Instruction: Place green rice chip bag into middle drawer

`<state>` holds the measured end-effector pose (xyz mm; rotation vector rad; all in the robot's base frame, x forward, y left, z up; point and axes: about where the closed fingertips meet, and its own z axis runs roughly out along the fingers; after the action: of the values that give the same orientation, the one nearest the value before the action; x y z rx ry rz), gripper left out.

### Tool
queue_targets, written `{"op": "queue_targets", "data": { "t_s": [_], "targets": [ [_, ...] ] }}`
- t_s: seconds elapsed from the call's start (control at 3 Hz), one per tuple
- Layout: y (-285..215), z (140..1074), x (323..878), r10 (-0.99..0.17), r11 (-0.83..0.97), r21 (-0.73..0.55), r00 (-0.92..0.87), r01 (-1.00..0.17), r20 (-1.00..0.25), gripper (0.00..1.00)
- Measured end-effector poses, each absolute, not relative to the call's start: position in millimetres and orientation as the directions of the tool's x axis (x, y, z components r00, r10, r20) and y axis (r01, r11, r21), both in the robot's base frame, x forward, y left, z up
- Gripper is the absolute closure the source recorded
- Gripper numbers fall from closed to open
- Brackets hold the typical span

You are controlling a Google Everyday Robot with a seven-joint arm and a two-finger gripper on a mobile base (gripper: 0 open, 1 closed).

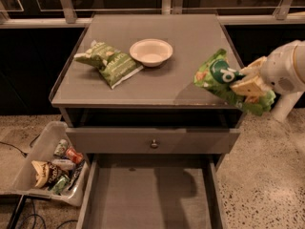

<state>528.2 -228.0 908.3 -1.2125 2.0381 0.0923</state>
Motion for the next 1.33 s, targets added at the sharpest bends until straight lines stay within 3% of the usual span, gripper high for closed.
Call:
{"op": "queue_targets", "data": {
  "t_s": [0.33,1.0,1.33],
  "targets": [
    [-220,873,482,-0.706,0.571,-0.228,-0.331,-0.788,-0.626,1.0],
    [-214,868,472,-0.717,0.56,-0.239,-0.319,-0.794,-0.621,1.0],
    [-190,841,431,-0.741,0.53,-0.267,-0.286,-0.805,-0.608,1.0]
  ]
}}
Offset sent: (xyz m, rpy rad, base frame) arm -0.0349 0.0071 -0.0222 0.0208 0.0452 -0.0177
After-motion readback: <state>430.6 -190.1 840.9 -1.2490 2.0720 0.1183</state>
